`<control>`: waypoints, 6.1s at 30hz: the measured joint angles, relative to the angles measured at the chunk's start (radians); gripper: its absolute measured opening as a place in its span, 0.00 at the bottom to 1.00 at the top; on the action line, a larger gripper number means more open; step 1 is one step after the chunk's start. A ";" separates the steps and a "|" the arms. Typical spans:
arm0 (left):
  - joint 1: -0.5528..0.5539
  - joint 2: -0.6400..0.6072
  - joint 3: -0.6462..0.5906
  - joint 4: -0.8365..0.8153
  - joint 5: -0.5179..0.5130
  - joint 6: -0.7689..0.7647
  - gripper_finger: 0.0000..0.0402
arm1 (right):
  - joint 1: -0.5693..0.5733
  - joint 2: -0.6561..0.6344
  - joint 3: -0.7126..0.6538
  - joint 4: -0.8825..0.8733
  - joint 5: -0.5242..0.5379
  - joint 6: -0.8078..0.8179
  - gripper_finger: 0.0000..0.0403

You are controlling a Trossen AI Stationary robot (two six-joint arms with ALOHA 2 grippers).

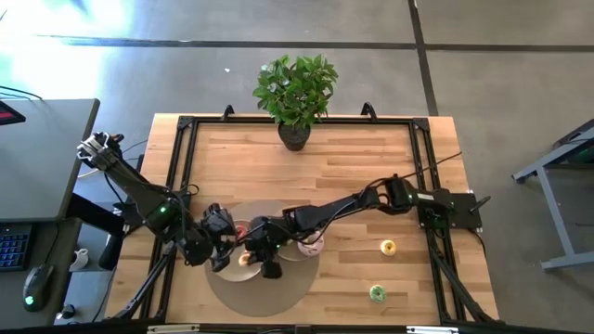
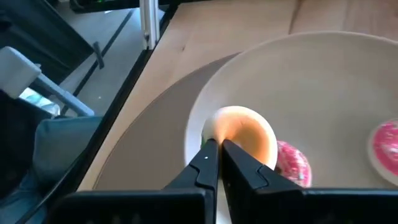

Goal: Pick & Place donuts
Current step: Adjust the small pink and green donuts, then put the small yellow donut on the left white plate

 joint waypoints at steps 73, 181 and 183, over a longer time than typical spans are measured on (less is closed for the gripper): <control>-0.286 0.345 -0.002 0.019 -0.435 -0.006 0.05 | -0.087 -0.071 0.002 -0.055 -0.250 0.036 0.14; 0.106 0.268 0.095 -0.074 -0.067 0.183 0.38 | 0.095 -0.618 -0.078 -1.328 0.357 0.130 0.35; 0.106 0.267 0.106 -0.075 -0.082 0.187 0.37 | 0.126 -0.637 -0.158 -1.330 0.360 0.185 0.35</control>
